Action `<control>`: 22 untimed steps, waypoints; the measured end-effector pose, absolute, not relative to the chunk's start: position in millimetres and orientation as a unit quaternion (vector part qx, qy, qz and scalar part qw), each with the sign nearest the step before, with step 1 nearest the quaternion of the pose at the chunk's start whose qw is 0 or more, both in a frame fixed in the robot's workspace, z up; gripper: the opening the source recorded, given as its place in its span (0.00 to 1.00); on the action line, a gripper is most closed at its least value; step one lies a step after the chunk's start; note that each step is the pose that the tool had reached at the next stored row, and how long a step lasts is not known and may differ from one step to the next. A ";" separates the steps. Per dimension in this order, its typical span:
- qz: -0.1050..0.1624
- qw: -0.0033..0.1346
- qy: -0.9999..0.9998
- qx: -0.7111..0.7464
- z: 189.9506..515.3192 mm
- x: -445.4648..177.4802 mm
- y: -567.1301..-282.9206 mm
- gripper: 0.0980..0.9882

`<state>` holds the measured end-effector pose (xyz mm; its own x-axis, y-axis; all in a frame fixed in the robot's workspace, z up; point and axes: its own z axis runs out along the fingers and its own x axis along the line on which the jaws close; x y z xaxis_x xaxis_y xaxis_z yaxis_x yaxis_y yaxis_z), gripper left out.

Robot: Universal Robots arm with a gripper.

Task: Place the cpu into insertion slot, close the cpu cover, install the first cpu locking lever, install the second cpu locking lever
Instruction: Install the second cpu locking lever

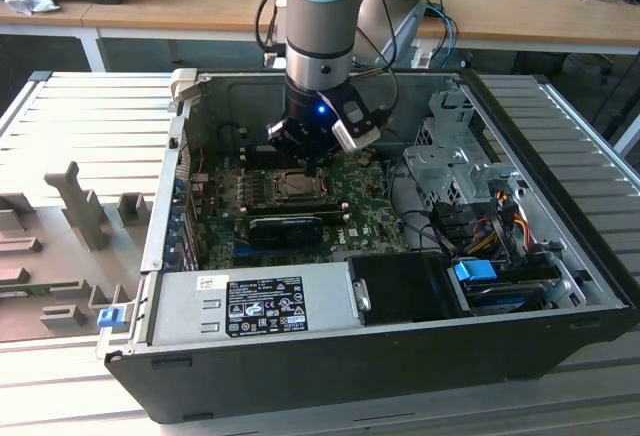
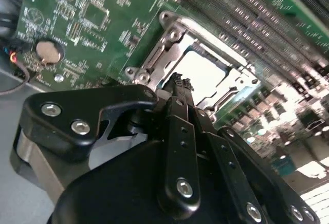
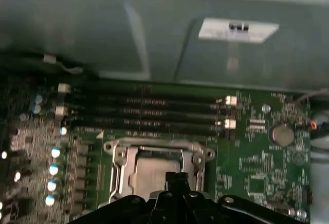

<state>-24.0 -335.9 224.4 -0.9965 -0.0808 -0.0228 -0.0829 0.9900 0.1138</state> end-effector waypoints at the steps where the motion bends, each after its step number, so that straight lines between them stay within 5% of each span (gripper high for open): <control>1: 0.057 0.009 0.997 -0.041 225.3 -24.0 -337.0 0.01; 5: 0.058 0.009 0.997 -0.041 245.3 -24.0 -340.7 0.01; 14: 0.058 0.005 0.997 -0.041 244.8 -24.0 -379.0 0.01; 22: 0.075 -0.003 0.996 -0.047 240.3 -40.4 -384.5 0.01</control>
